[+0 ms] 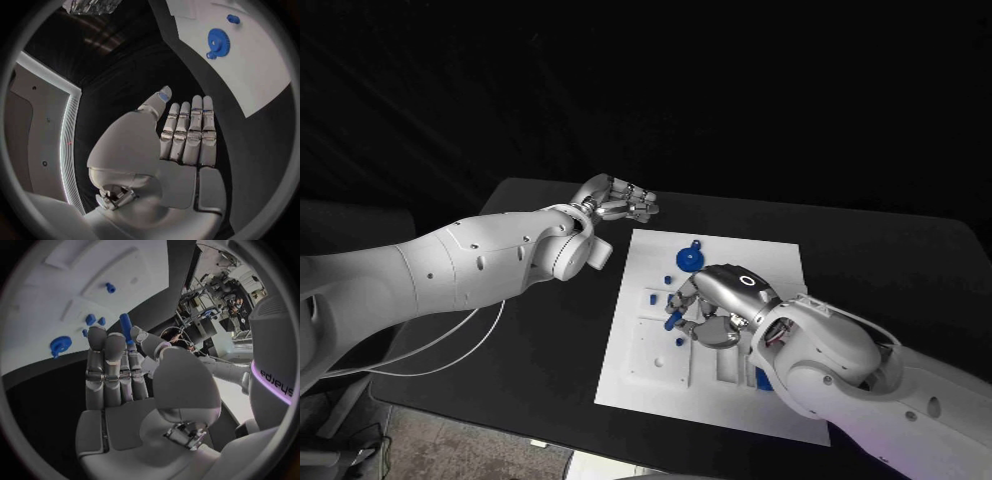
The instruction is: Assemble the parts on the task board
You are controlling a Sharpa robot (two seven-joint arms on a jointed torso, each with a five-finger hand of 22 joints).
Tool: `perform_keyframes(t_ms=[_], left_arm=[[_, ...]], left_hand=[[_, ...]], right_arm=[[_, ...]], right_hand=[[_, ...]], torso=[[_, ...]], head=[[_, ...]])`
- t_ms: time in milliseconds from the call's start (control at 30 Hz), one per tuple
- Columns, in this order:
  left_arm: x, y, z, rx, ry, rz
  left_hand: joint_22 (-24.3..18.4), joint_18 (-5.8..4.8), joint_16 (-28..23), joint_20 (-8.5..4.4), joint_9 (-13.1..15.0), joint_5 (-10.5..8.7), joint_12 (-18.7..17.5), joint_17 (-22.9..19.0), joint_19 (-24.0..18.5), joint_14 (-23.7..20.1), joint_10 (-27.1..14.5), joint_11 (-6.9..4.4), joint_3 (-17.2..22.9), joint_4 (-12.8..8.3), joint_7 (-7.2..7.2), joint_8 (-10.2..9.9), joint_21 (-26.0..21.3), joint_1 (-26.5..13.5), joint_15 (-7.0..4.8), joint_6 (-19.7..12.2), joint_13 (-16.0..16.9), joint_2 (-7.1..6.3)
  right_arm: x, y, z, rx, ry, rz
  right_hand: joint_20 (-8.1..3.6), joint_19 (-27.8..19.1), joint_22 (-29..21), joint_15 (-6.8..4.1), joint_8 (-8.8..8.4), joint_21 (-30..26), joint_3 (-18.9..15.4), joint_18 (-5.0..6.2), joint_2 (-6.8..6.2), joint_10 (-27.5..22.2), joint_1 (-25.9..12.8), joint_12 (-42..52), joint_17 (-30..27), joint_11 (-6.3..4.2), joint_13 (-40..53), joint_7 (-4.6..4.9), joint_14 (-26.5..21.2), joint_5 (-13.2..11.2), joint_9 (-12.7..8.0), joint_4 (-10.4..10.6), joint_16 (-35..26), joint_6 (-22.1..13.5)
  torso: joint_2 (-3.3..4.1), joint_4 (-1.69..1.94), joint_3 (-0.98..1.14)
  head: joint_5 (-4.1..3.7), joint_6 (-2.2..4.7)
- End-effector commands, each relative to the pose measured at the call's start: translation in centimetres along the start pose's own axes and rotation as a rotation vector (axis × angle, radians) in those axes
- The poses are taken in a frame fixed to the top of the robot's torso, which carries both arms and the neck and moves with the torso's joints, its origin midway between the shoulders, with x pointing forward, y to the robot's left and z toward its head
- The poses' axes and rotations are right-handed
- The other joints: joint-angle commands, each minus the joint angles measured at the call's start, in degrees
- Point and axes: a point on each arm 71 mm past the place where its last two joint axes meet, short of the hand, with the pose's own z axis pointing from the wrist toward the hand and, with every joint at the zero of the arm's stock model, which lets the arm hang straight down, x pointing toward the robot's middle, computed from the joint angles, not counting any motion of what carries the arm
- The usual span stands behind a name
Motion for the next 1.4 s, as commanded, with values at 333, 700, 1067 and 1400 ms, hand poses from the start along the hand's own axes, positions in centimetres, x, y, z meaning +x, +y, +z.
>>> perform_keyframes(t_ms=[333,700,1067,1400], left_arm=[[0.4,-0.2,0.1,0.008,0.017,-0.014],[0.5,-0.2,0.1,0.008,0.019,-0.015],[0.4,-0.2,0.1,0.006,0.018,-0.015],[0.3,-0.1,0.0,0.005,0.017,-0.014]], left_hand=[[-0.07,-0.30,-0.11,-0.09,0.00,0.20,0.22,0.05,0.28,0.01,-0.45,-0.10,-0.08,-0.11,0.35,-0.17,0.19,0.09,0.08,0.08,0.04,0.51],[-0.07,-0.30,-0.11,-0.09,0.00,0.20,0.22,0.05,0.28,0.01,-0.45,-0.10,-0.08,-0.11,0.35,-0.17,0.19,0.09,0.08,0.08,0.04,0.51],[-0.07,-0.30,-0.11,-0.09,0.00,0.20,0.22,0.05,0.28,0.01,-0.45,-0.10,-0.08,-0.11,0.35,-0.17,0.19,0.09,0.08,0.08,0.04,0.51],[-0.18,-0.30,-0.10,-0.05,0.00,0.18,0.22,0.04,0.26,-0.03,-0.50,-0.07,-0.17,-0.23,0.36,-0.17,0.18,-0.14,0.11,0.02,0.04,0.63]], right_arm=[[3.2,1.8,0.6,-0.069,0.042,-0.036],[5.2,2.0,0.6,-0.072,0.079,-0.064],[5.7,1.7,0.4,-0.060,0.094,-0.086],[5.7,1.4,0.2,-0.046,0.087,-0.108]], right_hand=[[-0.29,2.07,0.13,-0.45,0.17,0.25,0.29,0.90,0.70,1.06,-0.01,0.24,0.14,-0.74,0.03,0.00,0.17,0.42,0.09,-0.53,-0.34,0.37],[-0.29,2.05,0.22,-0.45,0.18,0.29,0.34,0.92,0.70,1.05,-0.06,0.24,0.16,-0.73,0.03,0.00,0.17,0.53,0.09,-0.70,-0.36,0.41],[-0.28,2.04,0.42,-0.45,0.18,0.37,0.44,0.94,0.71,1.09,-0.18,0.24,0.24,-0.73,0.03,-0.02,0.18,0.51,0.09,-0.93,-0.36,0.49],[-0.30,2.03,0.50,-0.46,0.18,0.35,0.51,0.95,0.70,1.18,-0.21,0.25,0.27,-0.75,0.03,-0.03,0.18,0.46,0.09,-1.03,-0.36,0.55]], torso=[[0.05,0.01,0.08],[0.06,0.02,0.04],[0.05,-0.02,0.03],[0.05,-0.06,0.08]], head=[[0.99,-0.42],[1.35,-0.81],[1.49,-1.03],[1.59,-1.14]])
